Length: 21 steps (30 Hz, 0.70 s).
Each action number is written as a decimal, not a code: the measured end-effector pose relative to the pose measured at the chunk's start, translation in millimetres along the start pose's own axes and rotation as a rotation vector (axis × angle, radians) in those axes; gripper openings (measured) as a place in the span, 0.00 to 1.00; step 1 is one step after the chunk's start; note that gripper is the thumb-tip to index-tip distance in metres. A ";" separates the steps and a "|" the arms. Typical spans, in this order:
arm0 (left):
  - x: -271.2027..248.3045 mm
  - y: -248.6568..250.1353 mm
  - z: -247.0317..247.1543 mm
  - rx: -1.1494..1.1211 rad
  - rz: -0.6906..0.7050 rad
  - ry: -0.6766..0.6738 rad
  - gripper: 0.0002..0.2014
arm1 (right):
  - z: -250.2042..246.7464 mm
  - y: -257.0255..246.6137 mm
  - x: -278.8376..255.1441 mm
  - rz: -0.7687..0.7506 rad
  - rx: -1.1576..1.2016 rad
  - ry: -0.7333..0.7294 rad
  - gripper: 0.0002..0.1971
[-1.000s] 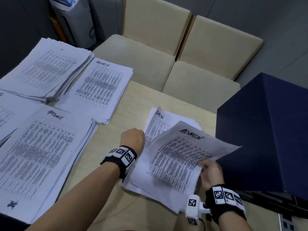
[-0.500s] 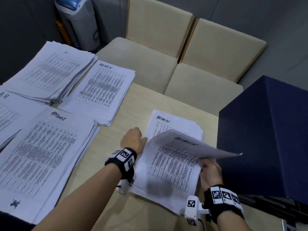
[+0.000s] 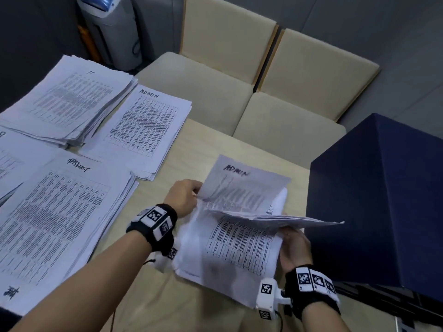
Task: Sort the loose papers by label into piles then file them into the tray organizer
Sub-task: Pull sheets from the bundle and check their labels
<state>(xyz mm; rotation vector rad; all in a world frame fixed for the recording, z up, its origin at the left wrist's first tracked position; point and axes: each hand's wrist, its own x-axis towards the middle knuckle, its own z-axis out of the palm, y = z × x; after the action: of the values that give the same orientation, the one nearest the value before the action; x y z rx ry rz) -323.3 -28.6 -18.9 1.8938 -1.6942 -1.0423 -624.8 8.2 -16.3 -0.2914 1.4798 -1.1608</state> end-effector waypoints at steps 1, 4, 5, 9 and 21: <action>-3.8 3.9 -0.2 -0.095 0.002 -0.065 0.24 | 0.5 3.3 0.3 -0.013 -0.001 0.015 0.13; -12.6 15.1 6.8 -0.264 -0.051 -0.176 0.21 | 3.6 4.7 -2.3 -0.046 0.019 0.032 0.13; -12.2 15.3 11.4 -0.244 -0.117 -0.109 0.20 | 4.6 2.8 -4.1 -0.043 0.027 0.031 0.15; -6.3 12.2 28.1 0.011 -0.356 0.136 0.05 | 6.7 -4.8 -19.1 -0.065 0.013 0.085 0.24; 0.6 5.5 17.0 0.479 -0.059 0.050 0.13 | -5.6 0.9 -5.9 0.006 -0.043 0.098 0.10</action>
<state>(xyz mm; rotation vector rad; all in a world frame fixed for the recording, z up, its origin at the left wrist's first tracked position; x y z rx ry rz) -339.5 -27.1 -26.1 2.2434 -2.0016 -0.6358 -627.5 15.7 -14.4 -0.2618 1.5919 -1.1538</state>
